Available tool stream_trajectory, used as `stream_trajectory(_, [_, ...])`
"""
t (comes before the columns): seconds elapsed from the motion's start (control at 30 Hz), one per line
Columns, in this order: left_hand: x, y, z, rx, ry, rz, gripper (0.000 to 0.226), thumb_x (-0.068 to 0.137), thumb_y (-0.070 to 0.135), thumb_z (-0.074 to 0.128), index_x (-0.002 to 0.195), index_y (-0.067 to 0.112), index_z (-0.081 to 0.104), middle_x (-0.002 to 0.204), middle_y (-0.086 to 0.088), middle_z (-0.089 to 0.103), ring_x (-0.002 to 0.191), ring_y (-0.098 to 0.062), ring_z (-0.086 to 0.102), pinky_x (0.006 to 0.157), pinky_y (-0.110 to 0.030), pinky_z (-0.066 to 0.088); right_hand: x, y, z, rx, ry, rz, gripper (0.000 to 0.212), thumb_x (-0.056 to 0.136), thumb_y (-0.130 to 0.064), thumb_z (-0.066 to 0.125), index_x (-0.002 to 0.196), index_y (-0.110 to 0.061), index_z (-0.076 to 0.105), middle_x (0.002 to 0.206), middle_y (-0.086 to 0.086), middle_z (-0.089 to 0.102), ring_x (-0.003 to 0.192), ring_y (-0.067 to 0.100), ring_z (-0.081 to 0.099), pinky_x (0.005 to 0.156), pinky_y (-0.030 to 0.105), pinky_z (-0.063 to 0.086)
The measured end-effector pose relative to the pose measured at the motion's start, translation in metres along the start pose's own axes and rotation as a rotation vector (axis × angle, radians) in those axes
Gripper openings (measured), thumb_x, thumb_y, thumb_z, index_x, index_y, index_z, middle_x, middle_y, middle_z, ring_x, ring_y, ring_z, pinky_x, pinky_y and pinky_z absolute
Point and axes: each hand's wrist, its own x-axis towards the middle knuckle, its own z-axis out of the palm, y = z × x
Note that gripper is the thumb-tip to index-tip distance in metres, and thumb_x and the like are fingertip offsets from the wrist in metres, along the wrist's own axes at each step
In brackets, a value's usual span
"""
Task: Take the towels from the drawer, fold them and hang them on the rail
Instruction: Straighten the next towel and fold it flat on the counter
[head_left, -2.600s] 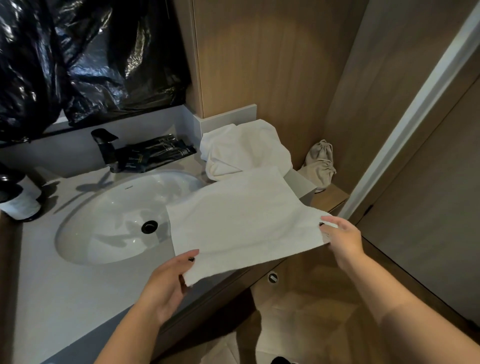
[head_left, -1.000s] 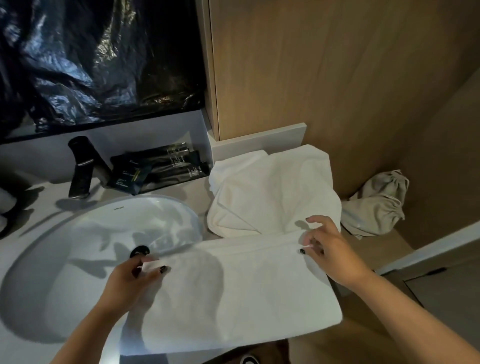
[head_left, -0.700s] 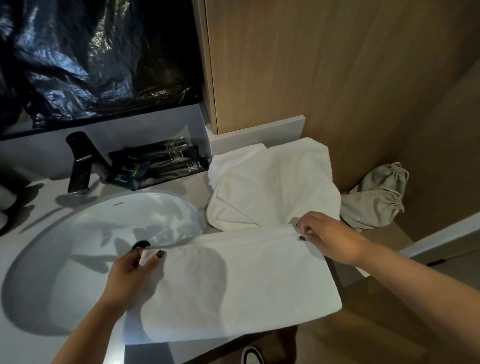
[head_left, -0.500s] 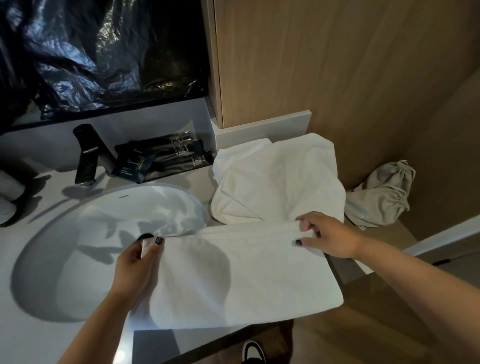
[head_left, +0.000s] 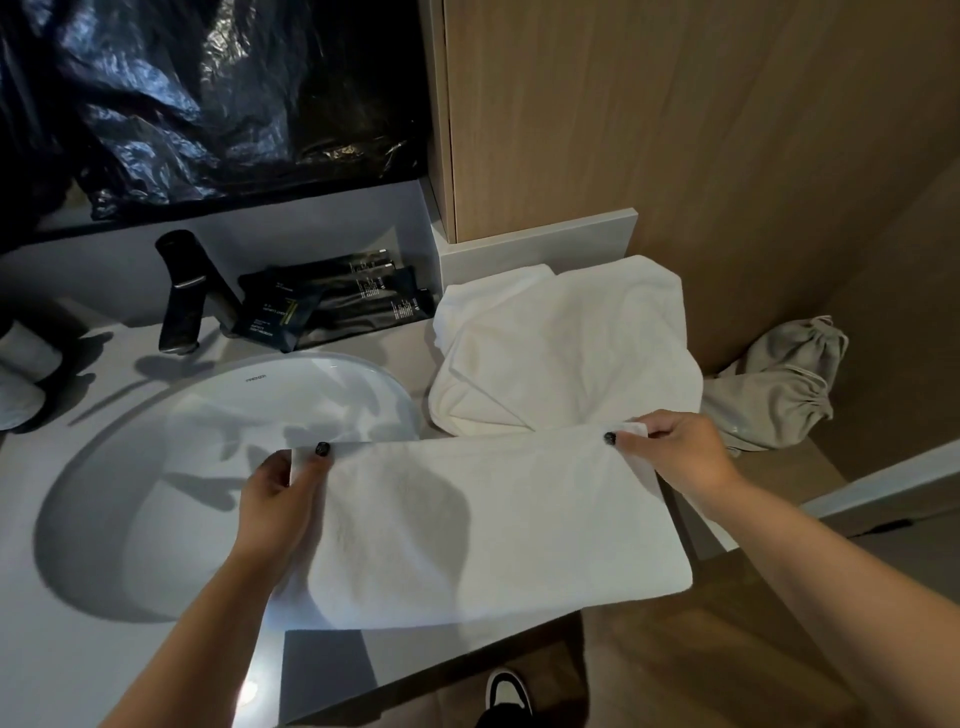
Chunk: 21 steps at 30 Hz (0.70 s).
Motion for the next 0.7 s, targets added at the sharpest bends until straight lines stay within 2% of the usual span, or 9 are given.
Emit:
stream_trajectory(0.1, [0.01, 0.003, 0.01, 0.154, 0.053, 0.174, 0.021, 0.096, 0.038, 0.059, 0.087, 0.019, 0.055, 0.077, -0.006, 0.064, 0.073, -0.02, 0.062, 0.064, -0.032, 0.048, 0.0, 0.004, 0.014, 0.005, 0.163, 0.028, 0.027, 0.072, -0.013, 0.086, 0.061, -0.013, 0.061, 0.064, -0.001, 0.065, 0.061, 0.017, 0.061, 0.061, 0.024, 0.05])
stream_trajectory(0.2, [0.021, 0.004, 0.021, 0.242, -0.007, 0.259, 0.013, 0.097, 0.027, 0.06, 0.1, 0.018, 0.051, 0.086, -0.002, 0.061, 0.078, -0.018, 0.06, 0.067, -0.031, 0.047, 0.001, 0.003, 0.023, 0.003, 0.192, -0.054, 0.028, 0.075, -0.008, 0.081, 0.068, -0.021, 0.058, 0.064, -0.015, 0.06, 0.058, 0.006, 0.056, 0.06, 0.018, 0.047])
stream_trajectory(0.3, [0.032, -0.003, 0.021, 0.29, -0.102, 0.139, 0.036, 0.093, 0.027, 0.067, 0.125, 0.022, 0.05, 0.089, -0.003, 0.062, 0.081, -0.023, 0.061, 0.075, -0.034, 0.047, 0.0, 0.007, 0.02, 0.0, 0.2, -0.05, 0.027, 0.073, -0.013, 0.085, 0.083, -0.027, 0.064, 0.082, -0.009, 0.068, 0.075, 0.011, 0.065, 0.071, 0.023, 0.052])
stream_trajectory(0.33, [0.035, -0.005, 0.02, 0.335, -0.127, 0.079, 0.038, 0.091, 0.029, 0.069, 0.124, 0.017, 0.055, 0.087, -0.006, 0.063, 0.08, -0.026, 0.061, 0.075, -0.035, 0.047, -0.001, 0.009, 0.018, -0.003, 0.214, -0.013, 0.026, 0.071, -0.017, 0.087, 0.083, -0.025, 0.066, 0.084, -0.004, 0.07, 0.078, 0.015, 0.067, 0.072, 0.025, 0.054])
stream_trajectory(0.4, [0.038, -0.006, 0.017, 0.426, -0.18, 0.008, 0.039, 0.089, 0.035, 0.07, 0.098, -0.002, 0.062, 0.077, -0.018, 0.061, 0.074, -0.036, 0.059, 0.07, -0.037, 0.046, -0.003, 0.013, 0.016, -0.027, 0.227, 0.046, 0.021, 0.069, -0.021, 0.089, 0.077, -0.019, 0.069, 0.079, 0.003, 0.071, 0.078, 0.023, 0.069, 0.074, 0.032, 0.057])
stream_trajectory(0.43, [0.039, -0.007, 0.016, 0.426, -0.196, -0.004, 0.046, 0.09, 0.036, 0.07, 0.085, -0.008, 0.058, 0.072, -0.02, 0.056, 0.069, -0.037, 0.056, 0.065, -0.036, 0.043, -0.003, 0.014, 0.015, -0.045, 0.216, 0.048, 0.019, 0.07, -0.021, 0.088, 0.074, -0.016, 0.07, 0.077, 0.005, 0.072, 0.078, 0.026, 0.069, 0.075, 0.035, 0.058])
stream_trajectory(0.53, [0.038, -0.005, 0.019, 0.285, -0.214, -0.092, 0.042, 0.092, 0.036, 0.067, 0.073, 0.0, 0.054, 0.065, -0.015, 0.05, 0.061, -0.025, 0.047, 0.059, -0.029, 0.039, -0.004, 0.013, 0.014, -0.111, 0.185, 0.022, 0.018, 0.074, -0.021, 0.085, 0.074, -0.011, 0.07, 0.076, 0.007, 0.072, 0.077, 0.029, 0.069, 0.074, 0.039, 0.058])
stream_trajectory(0.63, [0.035, -0.001, 0.019, 0.057, -0.269, -0.255, 0.032, 0.092, 0.036, 0.067, 0.085, 0.005, 0.065, 0.072, -0.013, 0.057, 0.062, -0.021, 0.054, 0.06, -0.024, 0.046, -0.003, 0.009, 0.017, -0.183, 0.167, 0.093, 0.018, 0.078, -0.025, 0.081, 0.08, -0.015, 0.067, 0.082, 0.002, 0.069, 0.081, 0.022, 0.066, 0.065, 0.029, 0.052])
stream_trajectory(0.7, [0.032, 0.004, 0.016, -0.035, -0.278, -0.288, 0.028, 0.092, 0.034, 0.069, 0.092, 0.006, 0.067, 0.072, -0.013, 0.057, 0.05, -0.012, 0.055, 0.046, -0.014, 0.043, -0.002, 0.004, 0.018, -0.173, 0.142, 0.182, 0.018, 0.079, -0.025, 0.08, 0.08, -0.016, 0.065, 0.085, 0.0, 0.069, 0.082, 0.019, 0.064, 0.064, 0.026, 0.047])
